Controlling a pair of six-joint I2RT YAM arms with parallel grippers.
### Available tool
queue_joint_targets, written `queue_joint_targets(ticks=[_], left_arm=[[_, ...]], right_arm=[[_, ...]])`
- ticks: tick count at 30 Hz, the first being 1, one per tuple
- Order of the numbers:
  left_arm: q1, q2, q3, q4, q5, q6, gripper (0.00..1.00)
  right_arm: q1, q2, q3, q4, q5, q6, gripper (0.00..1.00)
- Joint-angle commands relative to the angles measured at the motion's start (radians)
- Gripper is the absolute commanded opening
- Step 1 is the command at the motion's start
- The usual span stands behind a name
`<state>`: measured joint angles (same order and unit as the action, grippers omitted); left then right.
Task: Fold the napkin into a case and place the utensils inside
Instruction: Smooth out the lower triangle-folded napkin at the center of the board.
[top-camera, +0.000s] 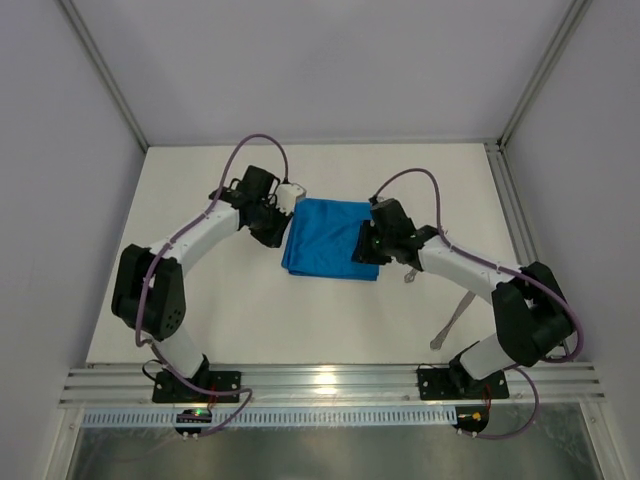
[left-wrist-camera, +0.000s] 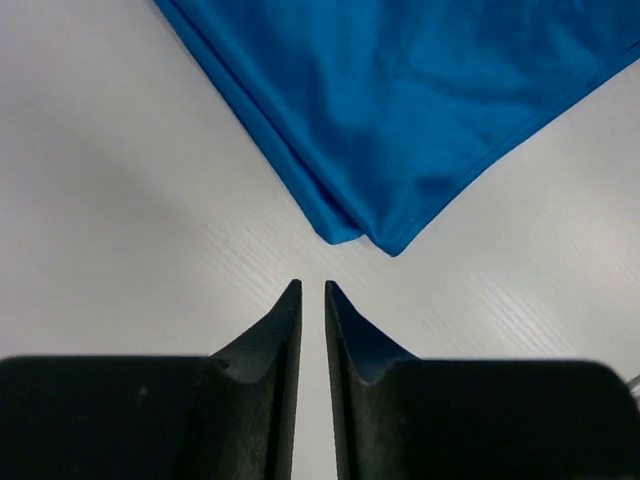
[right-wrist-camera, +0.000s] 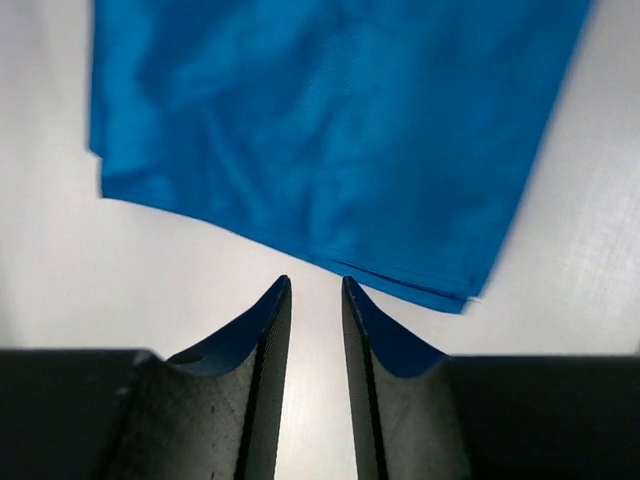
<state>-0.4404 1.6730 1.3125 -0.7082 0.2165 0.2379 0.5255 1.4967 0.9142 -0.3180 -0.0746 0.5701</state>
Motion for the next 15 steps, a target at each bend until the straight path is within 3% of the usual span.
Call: queue_joint_targets(ticks=[1, 5, 15], left_arm=[[0.071, 0.033, -0.035, 0.021, 0.133, -0.13, 0.15], [0.129, 0.051, -0.09, 0.059, 0.201, -0.161, 0.17], [0.129, 0.089, -0.199, 0.208, 0.279, -0.206, 0.33]], right_arm=[[0.12, 0.002, 0.069, 0.175, 0.016, -0.013, 0.33], [0.223, 0.083, 0.104, 0.304, 0.028, -0.056, 0.36], [0.318, 0.341, 0.324, 0.226, 0.065, -0.096, 0.4]])
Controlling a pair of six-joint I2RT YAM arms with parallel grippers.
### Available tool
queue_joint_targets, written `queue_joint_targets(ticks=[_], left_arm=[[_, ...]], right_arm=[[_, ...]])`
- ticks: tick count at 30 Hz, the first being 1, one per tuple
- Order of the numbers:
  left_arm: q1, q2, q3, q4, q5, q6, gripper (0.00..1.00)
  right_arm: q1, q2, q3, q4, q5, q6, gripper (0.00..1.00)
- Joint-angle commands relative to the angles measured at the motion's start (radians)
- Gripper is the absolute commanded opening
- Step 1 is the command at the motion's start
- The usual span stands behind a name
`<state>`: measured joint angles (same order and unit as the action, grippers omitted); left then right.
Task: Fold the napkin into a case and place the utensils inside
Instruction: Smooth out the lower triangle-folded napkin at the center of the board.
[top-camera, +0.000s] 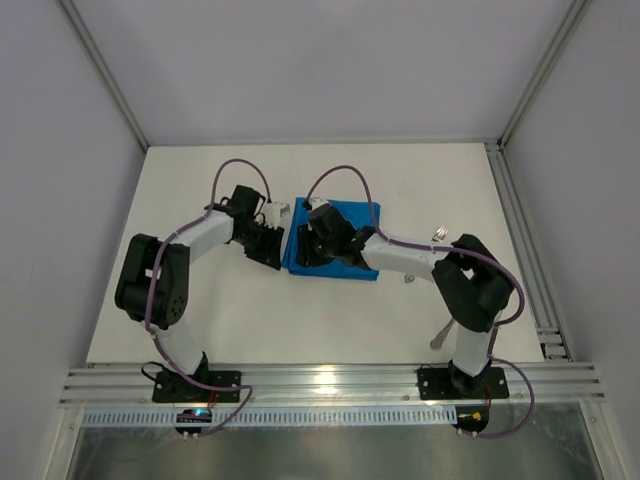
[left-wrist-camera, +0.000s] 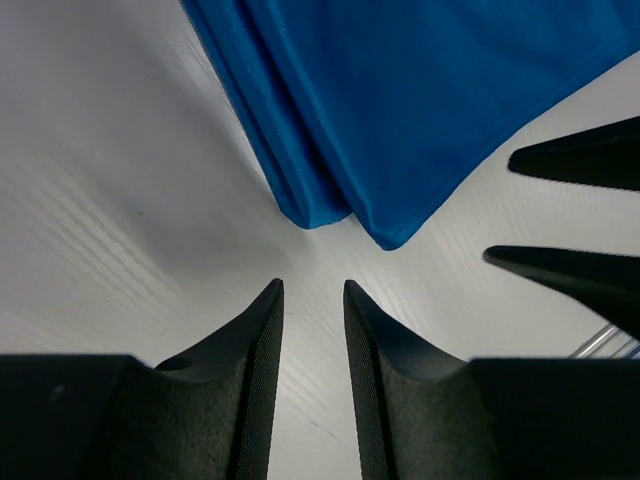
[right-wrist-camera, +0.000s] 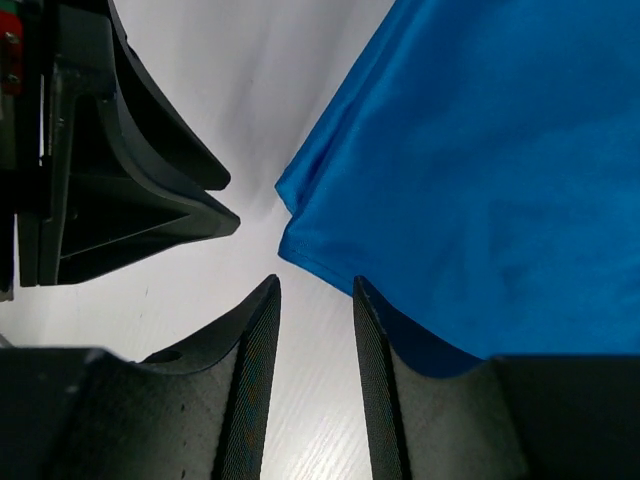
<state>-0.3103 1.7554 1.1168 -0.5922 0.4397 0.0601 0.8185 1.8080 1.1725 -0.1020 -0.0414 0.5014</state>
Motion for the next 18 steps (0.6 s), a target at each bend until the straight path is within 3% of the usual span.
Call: queue_joint_targets(ticks=[1, 14, 18], left_arm=[[-0.001, 0.01, 0.0, 0.1, 0.053, -0.028, 0.33], [-0.001, 0.098, 0.006, 0.161, 0.05, -0.051, 0.33], [-0.001, 0.101, 0.008, 0.161, 0.05, -0.051, 0.25]], right_arm=[[0.033, 0.04, 0.075, 0.01, 0.032, -0.027, 0.4], [0.062, 0.139, 0.121, -0.01, 0.095, -0.003, 0.4], [0.065, 0.154, 0.121, 0.008, 0.098, -0.003, 0.4]])
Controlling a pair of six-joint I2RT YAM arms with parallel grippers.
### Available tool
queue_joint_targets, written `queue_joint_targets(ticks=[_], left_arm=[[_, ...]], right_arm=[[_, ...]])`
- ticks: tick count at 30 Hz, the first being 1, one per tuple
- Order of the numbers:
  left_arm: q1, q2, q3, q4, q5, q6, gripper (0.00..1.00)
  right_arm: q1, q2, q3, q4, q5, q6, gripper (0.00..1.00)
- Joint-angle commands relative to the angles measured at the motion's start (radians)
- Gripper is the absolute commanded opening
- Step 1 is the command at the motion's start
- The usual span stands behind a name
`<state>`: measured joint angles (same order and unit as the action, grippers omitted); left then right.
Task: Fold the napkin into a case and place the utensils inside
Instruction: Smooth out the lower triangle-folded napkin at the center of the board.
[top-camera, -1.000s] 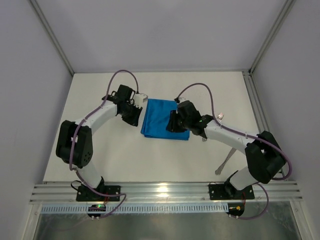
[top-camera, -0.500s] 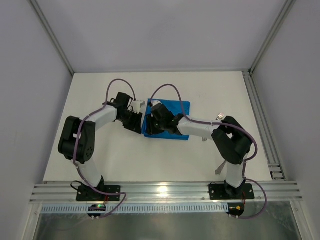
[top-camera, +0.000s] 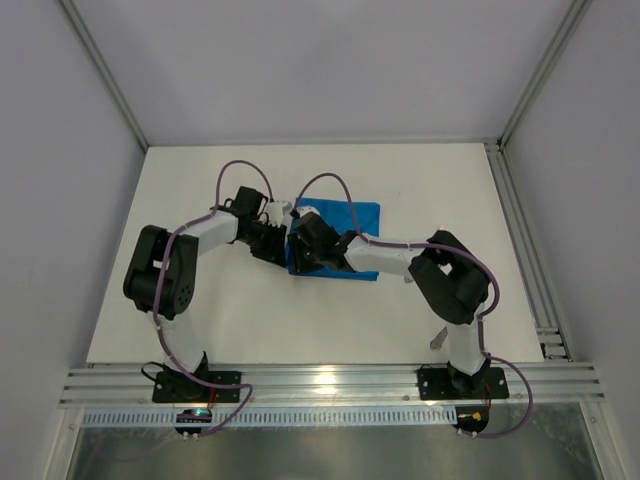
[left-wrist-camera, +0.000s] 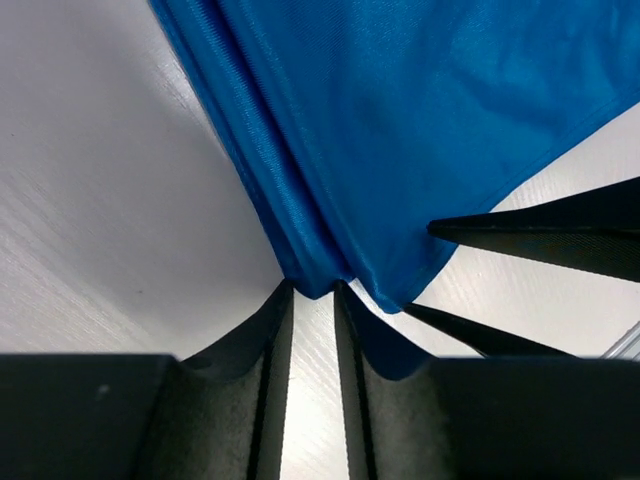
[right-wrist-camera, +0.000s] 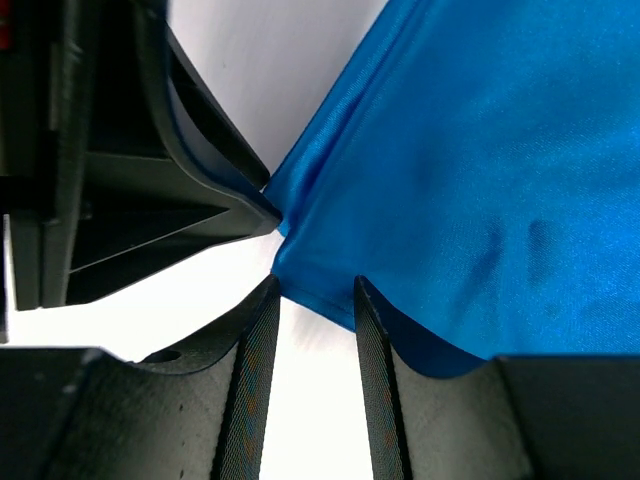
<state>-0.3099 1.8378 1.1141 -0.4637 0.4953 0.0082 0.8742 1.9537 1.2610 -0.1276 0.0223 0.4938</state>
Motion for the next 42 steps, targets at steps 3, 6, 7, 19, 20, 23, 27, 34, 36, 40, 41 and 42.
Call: queue_joint_targets(ticks=[3, 6, 7, 19, 20, 23, 27, 34, 36, 40, 41, 42], left_arm=[[-0.001, 0.024, 0.012, 0.027, 0.002, -0.001, 0.18], [-0.001, 0.035, 0.018, 0.019, 0.011, -0.001, 0.13], [-0.001, 0.038, 0.019, 0.016, 0.011, 0.001, 0.13], [-0.001, 0.067, 0.033, -0.004, 0.017, -0.033, 0.0], [-0.001, 0.069, 0.032, -0.006, 0.019, -0.033, 0.0], [-0.001, 0.066, 0.03, -0.009, 0.019, -0.028, 0.0], [-0.001, 0.067, 0.027, -0.013, 0.025, -0.024, 0.0], [0.006, 0.058, 0.012, -0.02, 0.025, -0.011, 0.0], [0.009, 0.055, 0.01, -0.021, 0.025, -0.011, 0.0], [0.022, 0.057, 0.01, -0.027, 0.043, -0.011, 0.0], [0.025, 0.057, 0.013, -0.03, 0.054, -0.011, 0.0], [0.028, 0.058, 0.016, -0.033, 0.072, -0.011, 0.0]], right_arm=[[0.011, 0.024, 0.04, 0.037, 0.024, 0.006, 0.39], [0.009, 0.028, 0.038, 0.043, 0.013, 0.018, 0.4], [0.011, 0.028, 0.035, 0.045, 0.013, 0.02, 0.39], [0.019, 0.068, 0.058, 0.057, -0.007, 0.055, 0.3], [0.019, 0.073, 0.063, 0.057, -0.008, 0.055, 0.27], [0.019, 0.089, 0.072, 0.043, -0.001, 0.065, 0.19], [0.017, 0.093, 0.077, 0.045, -0.005, 0.071, 0.07], [0.019, 0.054, 0.074, 0.078, -0.045, 0.088, 0.04], [0.019, 0.036, 0.072, 0.091, -0.056, 0.095, 0.04], [0.019, 0.01, 0.058, 0.079, -0.038, 0.094, 0.04], [0.019, 0.001, 0.046, 0.085, -0.033, 0.095, 0.06], [0.02, -0.01, 0.031, 0.1, -0.027, 0.095, 0.09]])
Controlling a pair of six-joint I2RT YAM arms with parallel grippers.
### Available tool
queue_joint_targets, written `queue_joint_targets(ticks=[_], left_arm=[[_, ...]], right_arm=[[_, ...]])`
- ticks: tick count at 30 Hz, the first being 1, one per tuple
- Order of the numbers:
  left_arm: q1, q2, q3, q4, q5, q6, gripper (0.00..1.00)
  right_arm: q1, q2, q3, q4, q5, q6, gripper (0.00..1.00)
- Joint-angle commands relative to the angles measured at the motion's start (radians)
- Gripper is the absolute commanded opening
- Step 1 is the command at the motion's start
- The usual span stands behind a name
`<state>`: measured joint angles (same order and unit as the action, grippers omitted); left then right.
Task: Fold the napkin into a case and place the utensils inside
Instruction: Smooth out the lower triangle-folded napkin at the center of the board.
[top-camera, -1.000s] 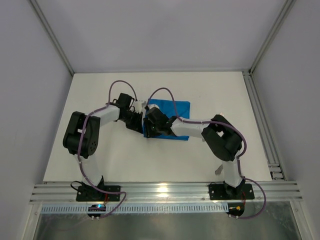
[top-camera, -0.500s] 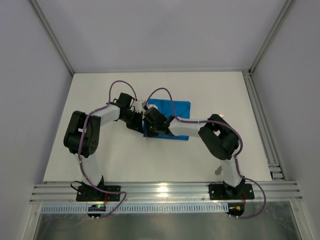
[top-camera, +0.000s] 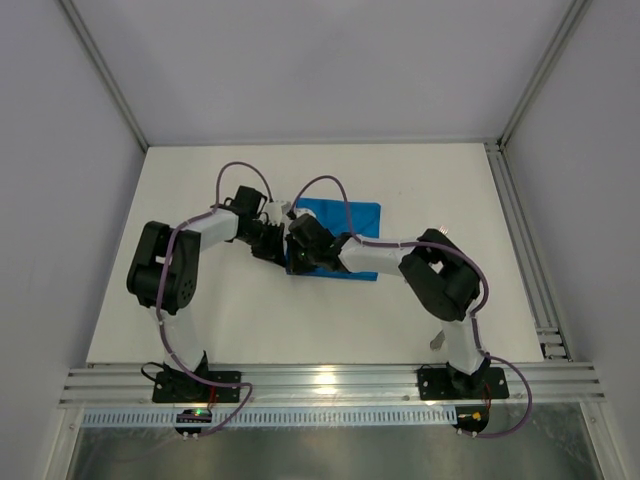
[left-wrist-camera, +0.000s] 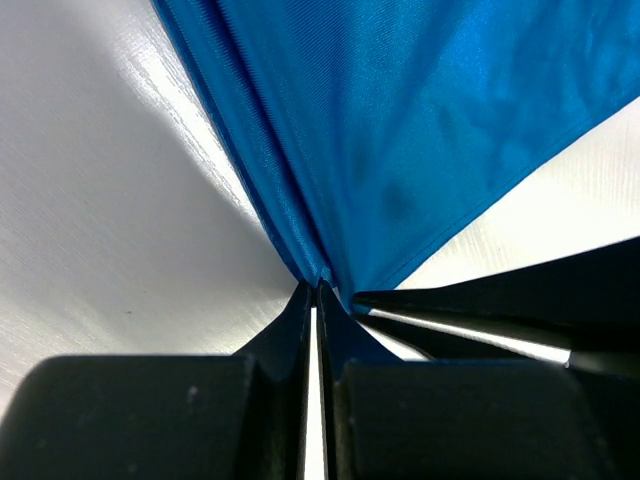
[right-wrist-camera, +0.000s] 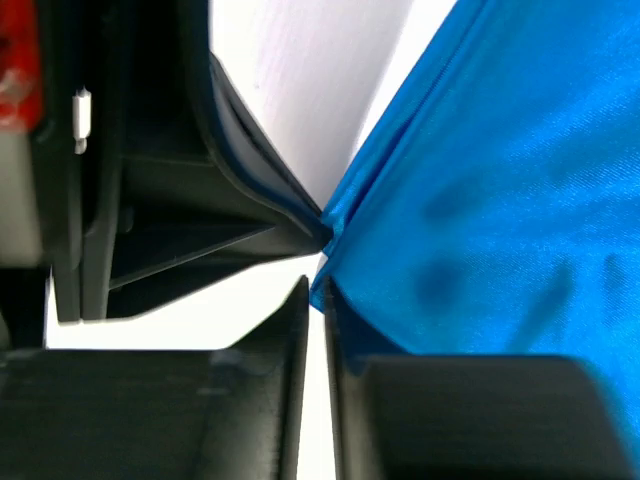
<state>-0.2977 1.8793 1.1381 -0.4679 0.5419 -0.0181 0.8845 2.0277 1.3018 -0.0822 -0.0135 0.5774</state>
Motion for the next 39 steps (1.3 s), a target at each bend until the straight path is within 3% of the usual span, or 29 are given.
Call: queue_joint_targets(ticks=[1, 4, 11, 27, 37, 39], left_arm=[[0.017, 0.02, -0.006, -0.044, 0.038, 0.014, 0.0], [0.032, 0.021, -0.001, -0.08, 0.05, 0.015, 0.0], [0.038, 0.026, -0.031, -0.107, 0.056, 0.083, 0.0], [0.043, 0.03, -0.034, -0.127, 0.102, 0.078, 0.0], [0.043, 0.037, -0.034, -0.118, 0.105, 0.073, 0.0], [0.043, 0.038, -0.034, -0.12, 0.105, 0.075, 0.0]], right_arm=[[0.011, -0.11, -0.045, 0.074, 0.021, 0.009, 0.17], [0.027, -0.148, -0.093, 0.124, 0.086, -0.014, 0.33], [0.122, -0.147, -0.061, 0.053, 0.254, -0.174, 0.44], [0.18, -0.041, -0.003, 0.009, 0.386, -0.247, 0.43], [0.18, 0.009, 0.004, -0.014, 0.379, -0.243, 0.34], [0.182, 0.02, 0.016, -0.027, 0.382, -0.238, 0.27]])
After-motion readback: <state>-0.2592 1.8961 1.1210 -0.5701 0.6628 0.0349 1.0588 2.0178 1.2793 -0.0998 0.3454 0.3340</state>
